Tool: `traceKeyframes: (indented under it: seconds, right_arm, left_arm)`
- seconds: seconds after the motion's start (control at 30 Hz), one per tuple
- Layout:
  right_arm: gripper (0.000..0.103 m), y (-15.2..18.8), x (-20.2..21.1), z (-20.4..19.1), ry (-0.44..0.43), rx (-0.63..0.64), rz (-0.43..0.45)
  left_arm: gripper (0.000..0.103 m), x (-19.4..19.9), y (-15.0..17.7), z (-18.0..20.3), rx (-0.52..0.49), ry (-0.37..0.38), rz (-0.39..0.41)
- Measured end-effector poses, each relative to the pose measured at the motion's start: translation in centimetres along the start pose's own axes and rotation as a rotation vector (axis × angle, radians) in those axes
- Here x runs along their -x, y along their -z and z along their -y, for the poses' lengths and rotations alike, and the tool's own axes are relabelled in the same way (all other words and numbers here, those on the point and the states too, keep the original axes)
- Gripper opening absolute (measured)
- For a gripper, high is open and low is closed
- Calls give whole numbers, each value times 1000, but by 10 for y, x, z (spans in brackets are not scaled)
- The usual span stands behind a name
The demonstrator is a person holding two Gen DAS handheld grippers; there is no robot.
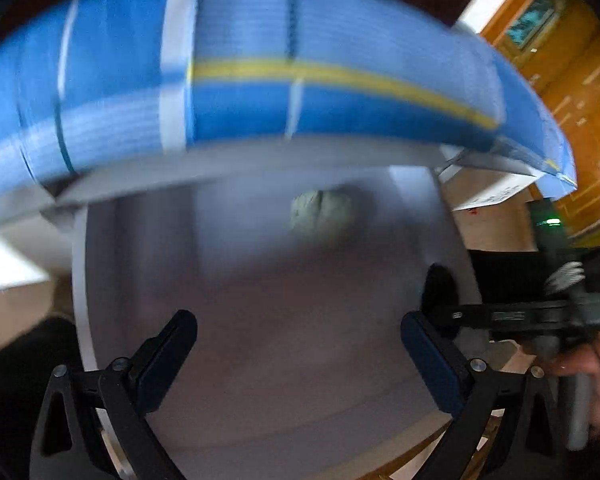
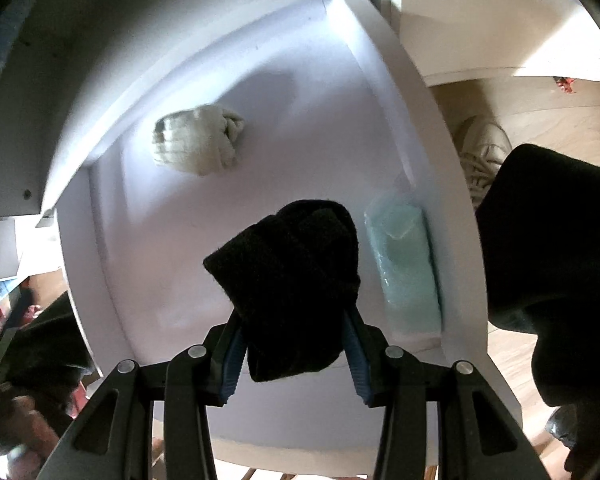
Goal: Organize soft objects
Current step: 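Withdraw the left tool back to the cubby toward the cream knit roll, then carry the black cloth from the cubby to the gold tray with right tool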
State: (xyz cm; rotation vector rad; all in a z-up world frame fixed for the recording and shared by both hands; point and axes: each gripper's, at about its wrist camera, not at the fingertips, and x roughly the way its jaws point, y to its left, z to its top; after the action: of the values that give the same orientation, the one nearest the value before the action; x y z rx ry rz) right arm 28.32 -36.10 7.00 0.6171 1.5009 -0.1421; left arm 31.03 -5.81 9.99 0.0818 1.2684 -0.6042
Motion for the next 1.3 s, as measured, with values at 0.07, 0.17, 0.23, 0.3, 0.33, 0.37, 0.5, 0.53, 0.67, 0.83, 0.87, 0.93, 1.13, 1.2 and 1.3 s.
traceKeyframes:
  seconds: [0.07, 0.17, 0.23, 0.3, 0.33, 0.37, 0.5, 0.53, 0.67, 0.83, 0.87, 0.93, 1.13, 1.2, 1.3]
  right_arm:
    - [44, 3, 9, -1, -29, 8, 18]
    - [44, 8, 22, -5, -44, 32, 43]
    - [44, 9, 30, -7, -42, 44, 63]
    - [44, 10, 39, -8, -52, 42, 82]
    - [44, 11, 43, -8, -62, 39, 91]
    - [44, 13, 46, -13, -67, 37, 97]
    - [44, 23, 72, -12, -107, 42, 134]
    - [44, 24, 76, -13, -112, 45, 141]
    - [44, 32, 105, -18, -147, 64, 182]
    - [44, 33, 141, -38, -187, 118, 231]
    - [44, 32, 148, -45, -192, 136, 243]
    - [44, 30, 167, -59, -210, 171, 270]
    - [44, 15, 224, -113, -274, 281, 351]
    - [44, 8, 238, -132, -272, 319, 377]
    - [44, -5, 250, -159, -259, 358, 399]
  left_arm:
    - [102, -8, 2, -7, 42, 11, -33]
    - [102, -17, 5, -15, 84, 6, -66]
    - [102, -20, 7, -18, 97, 8, -78]
    - [102, -23, 8, -19, 109, 7, -95]
    - [102, -25, 9, -20, 114, 3, -100]
    - [102, -26, 9, -21, 117, -1, -104]
    - [102, -35, 9, -22, 130, -23, -116]
    - [102, -37, 8, -22, 130, -24, -117]
    - [102, -42, 9, -19, 118, -23, -133]
    - [102, -44, 11, -20, 119, -27, -144]
    - [102, -44, 11, -20, 116, -33, -145]
    - [102, -45, 11, -20, 113, -39, -150]
    - [102, -44, 11, -21, 123, -29, -150]
    - [102, -45, 11, -22, 129, -23, -148]
    - [102, -43, 12, -22, 134, -14, -143]
